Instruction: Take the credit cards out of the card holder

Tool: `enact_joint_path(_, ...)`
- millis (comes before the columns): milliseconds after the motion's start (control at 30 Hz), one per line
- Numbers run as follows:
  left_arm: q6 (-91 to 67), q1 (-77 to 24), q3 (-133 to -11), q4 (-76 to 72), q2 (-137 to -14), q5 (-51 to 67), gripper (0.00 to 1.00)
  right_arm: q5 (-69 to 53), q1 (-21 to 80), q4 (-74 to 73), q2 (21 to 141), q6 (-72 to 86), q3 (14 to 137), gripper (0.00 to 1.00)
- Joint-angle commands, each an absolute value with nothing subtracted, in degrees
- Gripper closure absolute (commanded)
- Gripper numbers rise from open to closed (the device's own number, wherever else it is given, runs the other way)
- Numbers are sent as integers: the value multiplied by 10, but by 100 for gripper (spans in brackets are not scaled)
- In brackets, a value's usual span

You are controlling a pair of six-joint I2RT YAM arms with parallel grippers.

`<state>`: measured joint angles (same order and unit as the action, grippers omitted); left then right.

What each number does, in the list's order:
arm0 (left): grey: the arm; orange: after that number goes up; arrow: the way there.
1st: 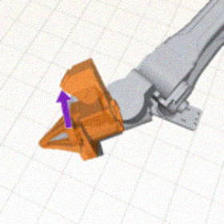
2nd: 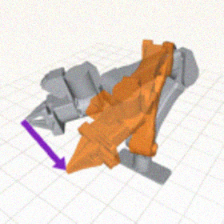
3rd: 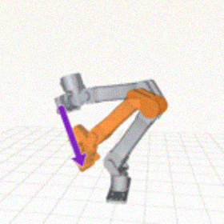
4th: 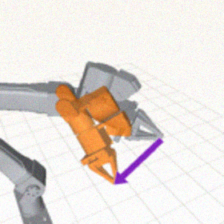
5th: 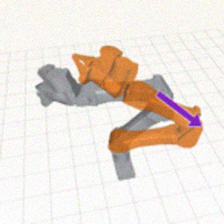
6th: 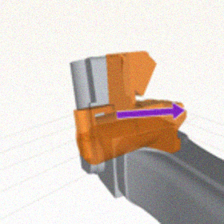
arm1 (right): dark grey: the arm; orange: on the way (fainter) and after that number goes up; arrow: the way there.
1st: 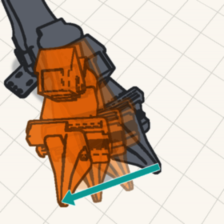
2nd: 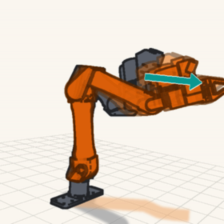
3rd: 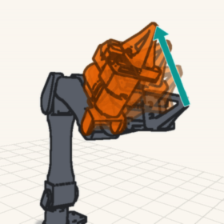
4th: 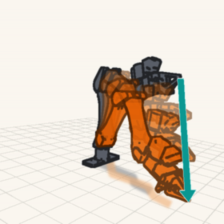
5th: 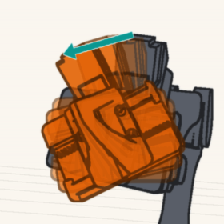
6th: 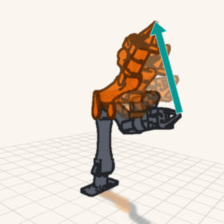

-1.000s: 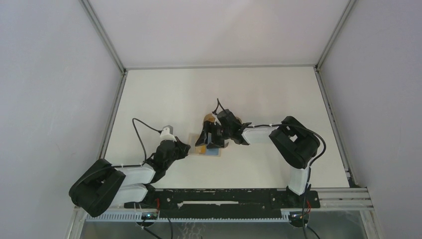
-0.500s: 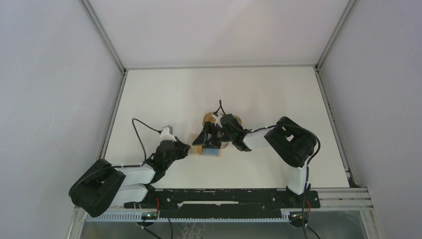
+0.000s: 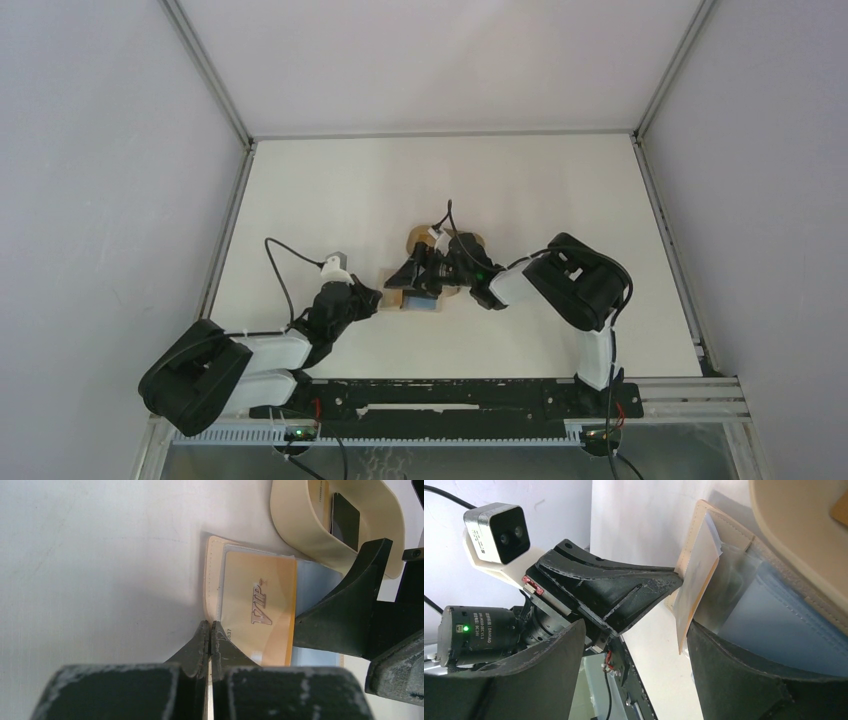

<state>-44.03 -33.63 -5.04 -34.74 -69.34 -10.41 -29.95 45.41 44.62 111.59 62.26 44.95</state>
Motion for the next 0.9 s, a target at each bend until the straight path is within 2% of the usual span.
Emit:
enact_joint_path(0,-433,-340,-32,-295,-703,-101,100,-307,467,459,1136,658,470,18)
enact_joint_path(333,-437,-342,-30,-294,-701,-103,100,-316,466,391,1130,641,490,19)
enact_joint_path(867,-439,-343,-28,-298,-705,-104,100,-303,431,296,994,596,455,20)
